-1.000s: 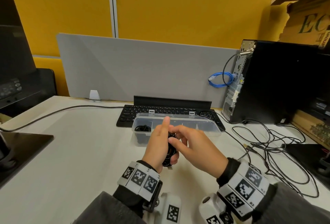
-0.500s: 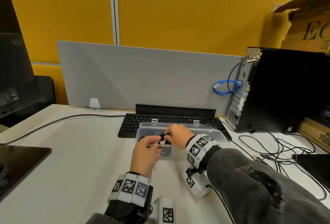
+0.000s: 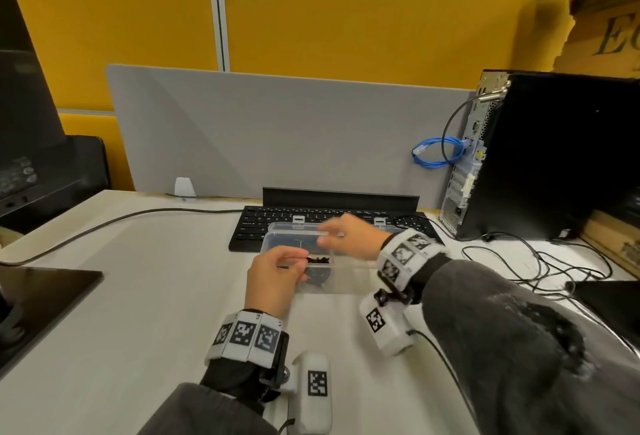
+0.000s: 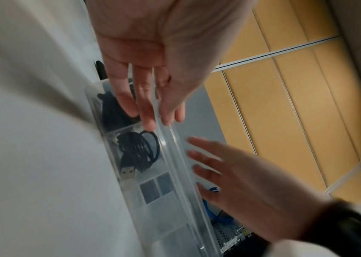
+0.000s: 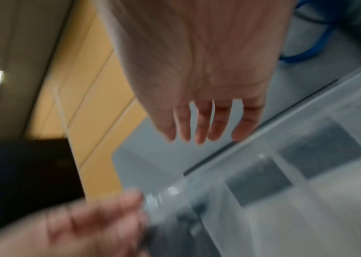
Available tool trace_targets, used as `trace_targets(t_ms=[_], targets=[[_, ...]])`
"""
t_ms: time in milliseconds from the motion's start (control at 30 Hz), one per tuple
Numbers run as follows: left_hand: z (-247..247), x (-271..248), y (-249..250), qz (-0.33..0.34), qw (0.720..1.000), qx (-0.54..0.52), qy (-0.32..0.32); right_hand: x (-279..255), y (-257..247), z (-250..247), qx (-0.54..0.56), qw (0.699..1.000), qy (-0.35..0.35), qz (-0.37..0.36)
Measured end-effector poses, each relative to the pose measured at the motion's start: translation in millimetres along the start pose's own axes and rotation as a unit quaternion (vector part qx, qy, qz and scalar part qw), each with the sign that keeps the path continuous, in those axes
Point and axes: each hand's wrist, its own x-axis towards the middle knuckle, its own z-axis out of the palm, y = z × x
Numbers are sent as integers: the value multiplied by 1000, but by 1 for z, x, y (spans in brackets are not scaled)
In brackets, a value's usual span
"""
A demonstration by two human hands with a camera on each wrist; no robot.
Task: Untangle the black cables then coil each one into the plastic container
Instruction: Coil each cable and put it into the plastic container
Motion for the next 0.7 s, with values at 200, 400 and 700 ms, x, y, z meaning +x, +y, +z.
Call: trace_targets(t_ms=[200,400,700], targets=[[0,0,1,-8,1000,14,-10,-74,69,-86,279,932,177,150],[3,-3,4,-16,999,32,-5,-125,142,-69,-64,961,-32,267],[3,-13,28,-41,984,172,-21,-122,174,-73,-51,972,160,162]])
